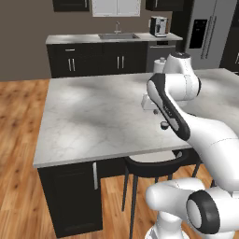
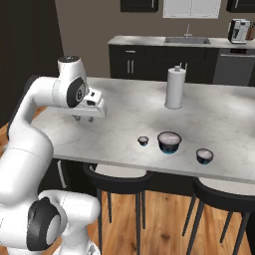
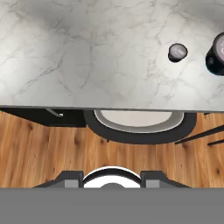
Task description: Stack the yogurt containers by placing the smaller containers on top of the larger containers.
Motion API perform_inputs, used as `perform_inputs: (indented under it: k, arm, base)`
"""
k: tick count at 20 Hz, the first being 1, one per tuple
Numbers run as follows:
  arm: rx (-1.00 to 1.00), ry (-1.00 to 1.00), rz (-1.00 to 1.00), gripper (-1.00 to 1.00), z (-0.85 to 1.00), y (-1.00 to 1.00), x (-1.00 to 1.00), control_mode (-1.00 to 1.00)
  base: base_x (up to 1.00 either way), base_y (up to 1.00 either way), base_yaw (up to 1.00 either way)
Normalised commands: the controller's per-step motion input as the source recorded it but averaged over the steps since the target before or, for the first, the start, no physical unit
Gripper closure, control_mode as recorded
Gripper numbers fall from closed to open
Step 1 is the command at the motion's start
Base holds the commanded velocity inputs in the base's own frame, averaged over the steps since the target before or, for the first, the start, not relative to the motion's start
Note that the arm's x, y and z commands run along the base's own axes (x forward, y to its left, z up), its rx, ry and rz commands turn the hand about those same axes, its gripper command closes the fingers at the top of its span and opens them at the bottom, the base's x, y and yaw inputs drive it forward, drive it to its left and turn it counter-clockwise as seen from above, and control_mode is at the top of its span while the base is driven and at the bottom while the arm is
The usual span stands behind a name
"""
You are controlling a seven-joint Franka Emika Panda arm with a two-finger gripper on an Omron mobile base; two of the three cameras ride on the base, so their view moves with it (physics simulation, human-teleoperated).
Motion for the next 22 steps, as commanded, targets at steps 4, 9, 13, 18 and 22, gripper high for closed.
perform_inputs:
  k: [4, 9, 13, 18, 22]
  arm:
    - [0.0, 0.0, -0.01, -1.0, 0.0, -0.07, -0.06, -1.0]
    - [0.0, 0.0, -0.07, -1.0, 0.0, -0.27, -0.13, -1.0]
    - [0.01, 0.0, -0.1, -1.0, 0.0, -0.37, -0.26, -1.0]
    - [0.04, 0.0, -0.13, -1.0, 0.0, -0.49, -0.29, -1.0]
    - [0.07, -0.01, -0.17, -1.0, 0.0, -0.58, -0.25, -1.0]
  base:
    - [0.0, 0.0, 0.0]
    - [0.0, 0.0, 0.0]
    - [0.0, 0.0, 0.0]
    - [0.0, 0.0, 0.0]
    - [0.0, 0.0, 0.0]
